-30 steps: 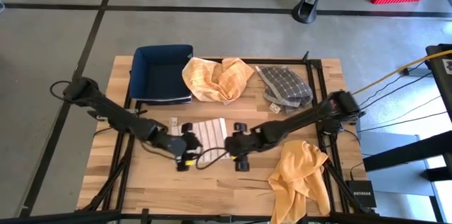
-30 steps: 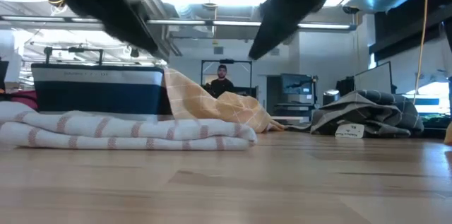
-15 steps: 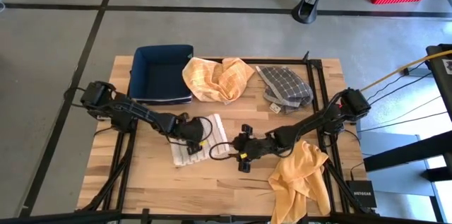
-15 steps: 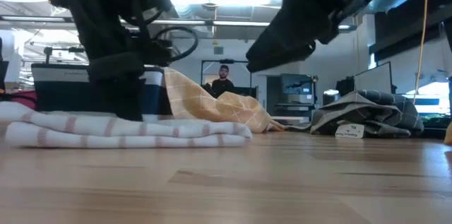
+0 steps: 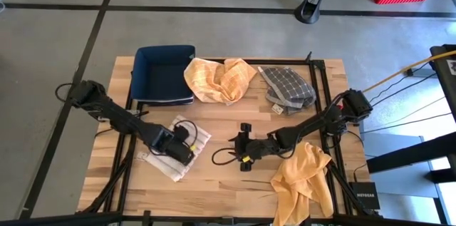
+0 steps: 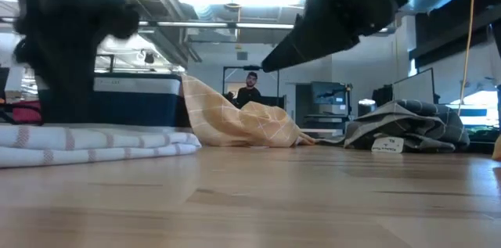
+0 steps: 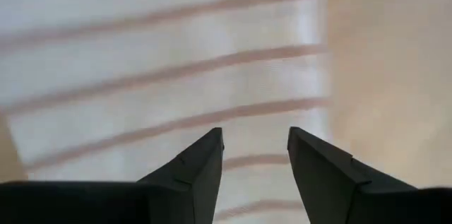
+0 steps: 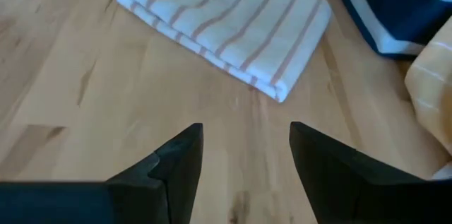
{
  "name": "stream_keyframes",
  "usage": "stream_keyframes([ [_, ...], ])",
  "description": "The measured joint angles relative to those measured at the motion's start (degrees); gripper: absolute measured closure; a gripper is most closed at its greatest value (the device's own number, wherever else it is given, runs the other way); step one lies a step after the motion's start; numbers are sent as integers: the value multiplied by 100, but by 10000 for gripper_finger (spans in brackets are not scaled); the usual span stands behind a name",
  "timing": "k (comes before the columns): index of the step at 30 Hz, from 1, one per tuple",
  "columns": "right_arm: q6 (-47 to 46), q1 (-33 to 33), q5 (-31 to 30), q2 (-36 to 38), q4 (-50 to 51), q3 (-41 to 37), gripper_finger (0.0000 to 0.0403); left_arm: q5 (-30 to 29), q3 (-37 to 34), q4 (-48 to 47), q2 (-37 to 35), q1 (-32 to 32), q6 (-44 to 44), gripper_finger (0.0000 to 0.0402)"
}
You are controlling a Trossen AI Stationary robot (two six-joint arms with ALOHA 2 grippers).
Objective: Fold towel
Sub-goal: Fold the white towel
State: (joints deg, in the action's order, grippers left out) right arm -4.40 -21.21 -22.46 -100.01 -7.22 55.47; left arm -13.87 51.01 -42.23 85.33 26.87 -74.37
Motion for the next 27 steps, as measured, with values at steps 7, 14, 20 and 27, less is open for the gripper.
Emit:
stream_keyframes([
  [7,85,24,260,0,-28,130,189,-452,247,650,10,116,3180,247],
  [14,18,24,365,0,24,130,189,-20,-298,682,16,81,5151,247],
  [20,-270,13,1050,0,28,133,189,-10,-921,945,16,43,4930,247],
  [27,-423,24,1025,0,63,133,189,-8,-1247,206,-25,53,2380,247],
])
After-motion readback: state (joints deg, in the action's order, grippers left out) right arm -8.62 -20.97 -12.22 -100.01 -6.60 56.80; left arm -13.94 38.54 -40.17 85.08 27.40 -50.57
